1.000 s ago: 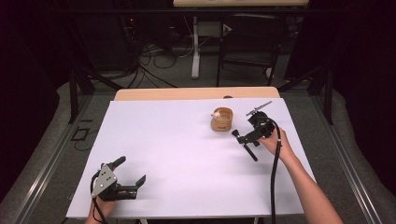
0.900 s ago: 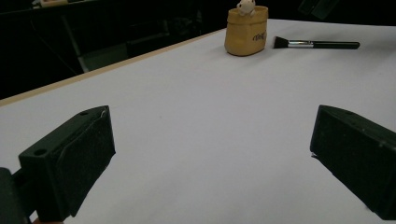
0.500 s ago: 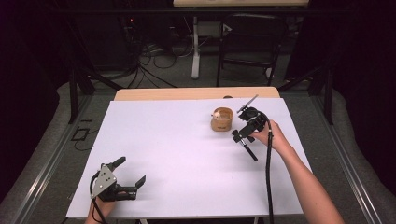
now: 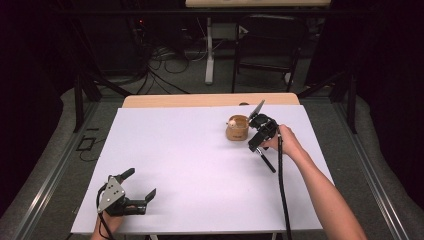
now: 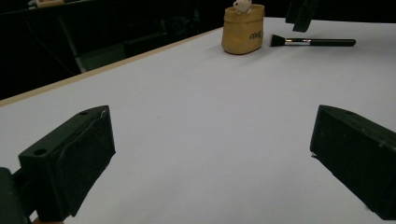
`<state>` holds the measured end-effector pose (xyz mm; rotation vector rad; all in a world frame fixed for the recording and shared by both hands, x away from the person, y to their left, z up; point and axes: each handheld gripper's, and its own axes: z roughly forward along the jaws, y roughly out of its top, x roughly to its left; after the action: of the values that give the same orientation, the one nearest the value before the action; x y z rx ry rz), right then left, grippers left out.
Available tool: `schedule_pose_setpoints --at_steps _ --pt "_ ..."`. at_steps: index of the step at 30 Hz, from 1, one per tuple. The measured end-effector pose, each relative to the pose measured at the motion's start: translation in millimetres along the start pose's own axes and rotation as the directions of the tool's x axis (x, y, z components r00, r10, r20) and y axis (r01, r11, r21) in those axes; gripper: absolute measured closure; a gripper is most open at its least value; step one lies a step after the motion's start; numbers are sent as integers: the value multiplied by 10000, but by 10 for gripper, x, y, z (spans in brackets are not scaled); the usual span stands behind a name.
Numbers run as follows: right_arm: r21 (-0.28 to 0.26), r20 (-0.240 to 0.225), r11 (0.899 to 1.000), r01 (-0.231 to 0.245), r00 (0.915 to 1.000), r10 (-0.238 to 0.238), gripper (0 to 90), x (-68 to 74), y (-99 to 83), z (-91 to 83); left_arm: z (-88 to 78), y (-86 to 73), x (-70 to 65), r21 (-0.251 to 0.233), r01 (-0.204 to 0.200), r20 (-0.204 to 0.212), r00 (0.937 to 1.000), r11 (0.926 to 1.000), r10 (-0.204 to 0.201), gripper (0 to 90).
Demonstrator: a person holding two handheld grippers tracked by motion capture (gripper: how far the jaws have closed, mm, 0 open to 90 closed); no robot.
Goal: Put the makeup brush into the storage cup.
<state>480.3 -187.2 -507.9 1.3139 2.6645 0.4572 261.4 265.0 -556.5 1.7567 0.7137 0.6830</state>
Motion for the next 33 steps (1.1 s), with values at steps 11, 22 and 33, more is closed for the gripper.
schedule_pose_setpoints --at_steps 11,22,33 --pt "1440 173 9893 -250 9996 227 536 -2 40 9 3 -3 1 29 -4 2 10000 10000 4 0" --pt "1626 486 9863 -263 9986 186 699 29 26 109 2 -4 1 29 -7 -17 10000 10000 7 0" --pt "1721 650 9835 -555 9969 449 741 -13 -1 168 3 -1 -4 23 1 -31 10000 10000 -1 0"
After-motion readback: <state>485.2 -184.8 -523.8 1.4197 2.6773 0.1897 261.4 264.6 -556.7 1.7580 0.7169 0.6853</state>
